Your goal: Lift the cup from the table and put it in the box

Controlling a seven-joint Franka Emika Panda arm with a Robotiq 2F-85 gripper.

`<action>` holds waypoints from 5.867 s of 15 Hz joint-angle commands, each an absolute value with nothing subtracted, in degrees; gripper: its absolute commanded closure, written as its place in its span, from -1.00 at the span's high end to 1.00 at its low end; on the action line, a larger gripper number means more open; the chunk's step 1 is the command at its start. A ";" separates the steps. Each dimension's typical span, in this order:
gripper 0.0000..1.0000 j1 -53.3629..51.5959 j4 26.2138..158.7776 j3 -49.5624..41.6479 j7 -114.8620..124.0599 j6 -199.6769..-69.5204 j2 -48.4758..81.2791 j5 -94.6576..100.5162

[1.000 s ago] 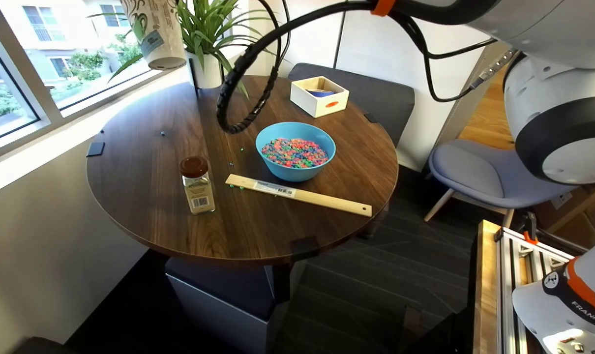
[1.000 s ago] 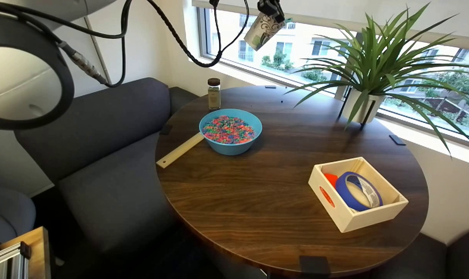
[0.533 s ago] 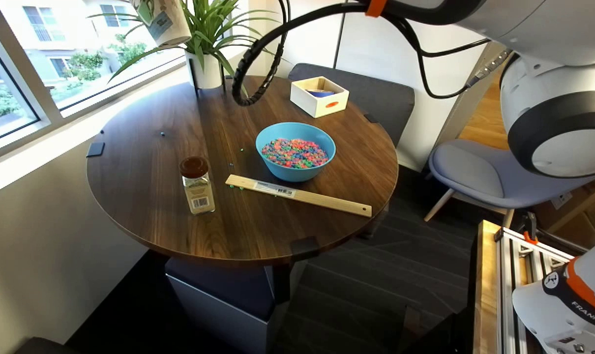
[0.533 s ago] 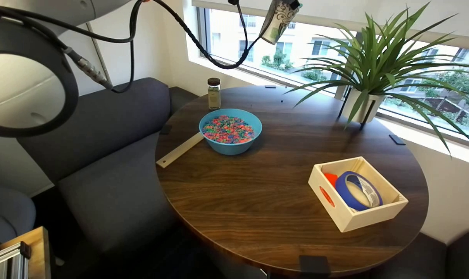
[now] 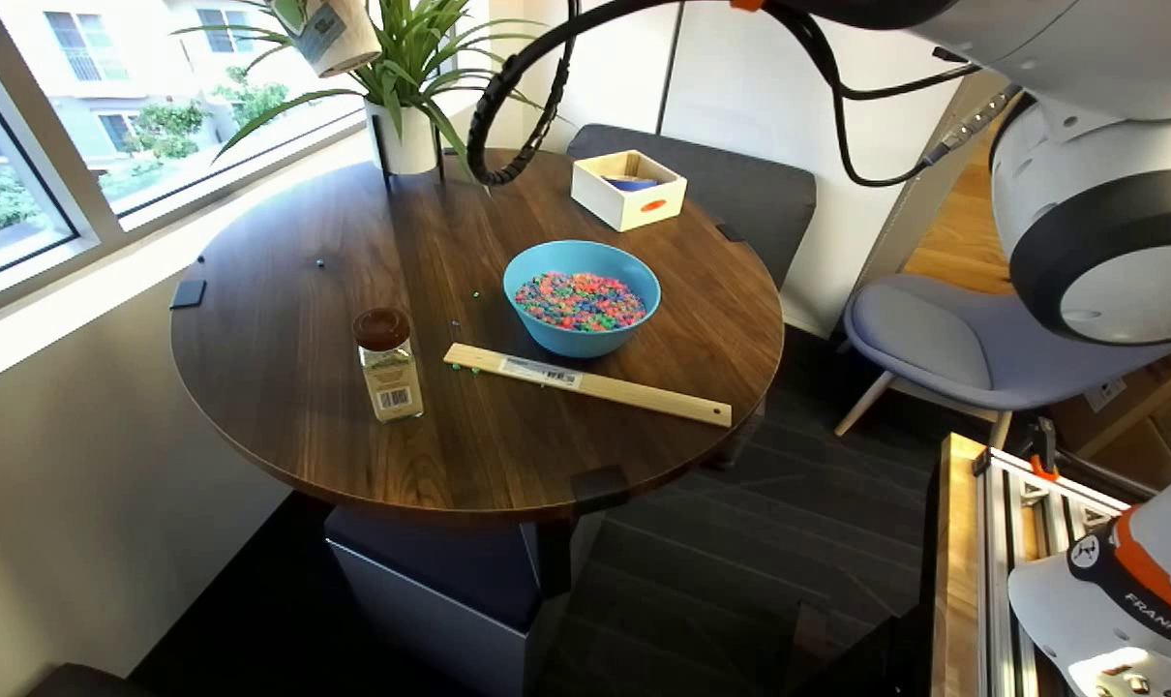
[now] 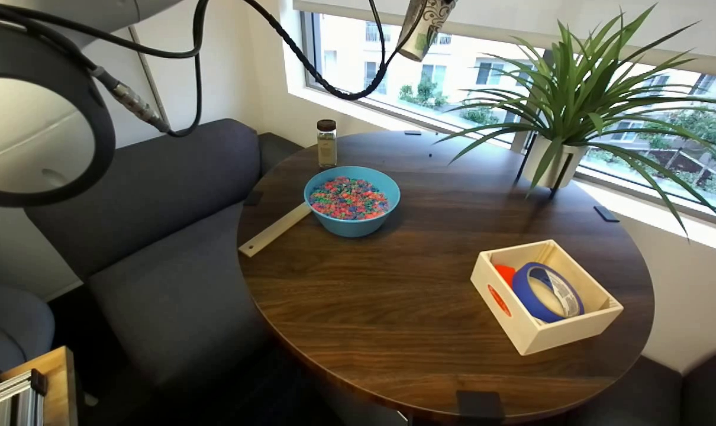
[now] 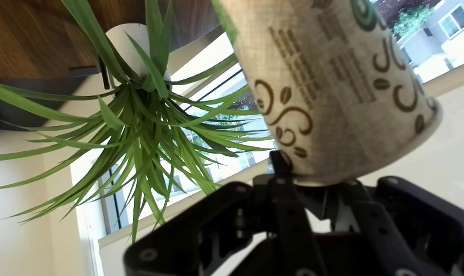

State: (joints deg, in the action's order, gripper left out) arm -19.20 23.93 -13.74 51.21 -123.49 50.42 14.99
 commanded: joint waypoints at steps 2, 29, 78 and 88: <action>-0.96 -20.33 23.93 -15.69 56.47 -121.18 49.89 17.53; -0.85 -16.07 23.89 -11.50 48.89 -95.27 44.82 15.07; -0.96 4.17 28.66 -2.49 20.47 -90.09 43.87 -1.80; -0.96 6.01 24.67 -5.18 23.38 -86.44 47.78 0.15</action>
